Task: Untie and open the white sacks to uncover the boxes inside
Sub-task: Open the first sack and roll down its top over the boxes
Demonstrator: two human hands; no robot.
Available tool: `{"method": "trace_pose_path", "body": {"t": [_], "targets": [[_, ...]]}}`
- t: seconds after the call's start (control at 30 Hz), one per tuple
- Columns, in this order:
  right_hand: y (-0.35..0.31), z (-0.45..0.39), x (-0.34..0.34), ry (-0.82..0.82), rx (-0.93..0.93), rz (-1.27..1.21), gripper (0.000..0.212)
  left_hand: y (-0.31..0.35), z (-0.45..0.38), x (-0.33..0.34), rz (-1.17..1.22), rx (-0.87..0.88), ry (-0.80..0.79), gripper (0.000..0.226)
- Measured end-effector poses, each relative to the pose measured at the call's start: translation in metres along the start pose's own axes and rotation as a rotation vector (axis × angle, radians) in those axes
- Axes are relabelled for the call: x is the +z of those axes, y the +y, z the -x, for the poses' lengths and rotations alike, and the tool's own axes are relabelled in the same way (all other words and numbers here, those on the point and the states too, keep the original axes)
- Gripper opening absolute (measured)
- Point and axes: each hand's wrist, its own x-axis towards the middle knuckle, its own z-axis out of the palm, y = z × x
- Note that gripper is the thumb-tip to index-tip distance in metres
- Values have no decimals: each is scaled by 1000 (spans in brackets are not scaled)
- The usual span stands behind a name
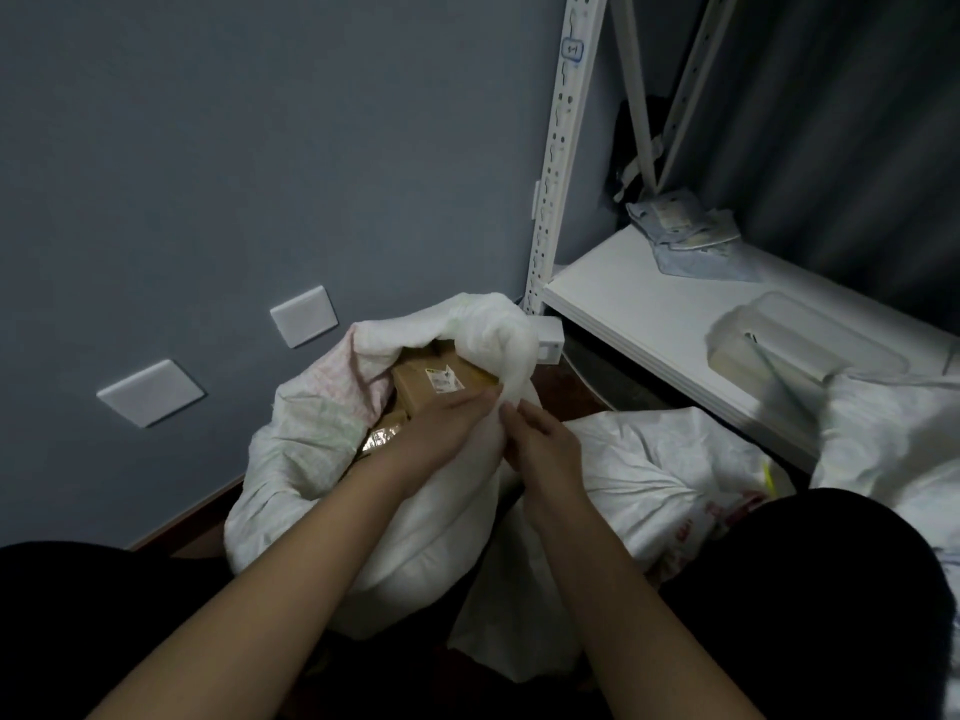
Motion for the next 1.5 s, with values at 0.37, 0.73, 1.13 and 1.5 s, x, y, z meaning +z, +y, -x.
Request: {"method": "trace_pose_path", "body": {"t": [0.37,0.73,1.13,1.5], "targets": [[-5,-17,-18,-137,-192,417,21,-23,0,-12,-261,216,104,31],[-91,-50,27,-913,-599,1617,19,8,-1,-78,-603,225,-202,28],[-55,-80,17,-651,-73,918,30,-47,-17,-82,-948,325,176,47],[-38,-92,16,-698,-518,1134,36,-41,-58,-92,-891,288,20,73]]}}
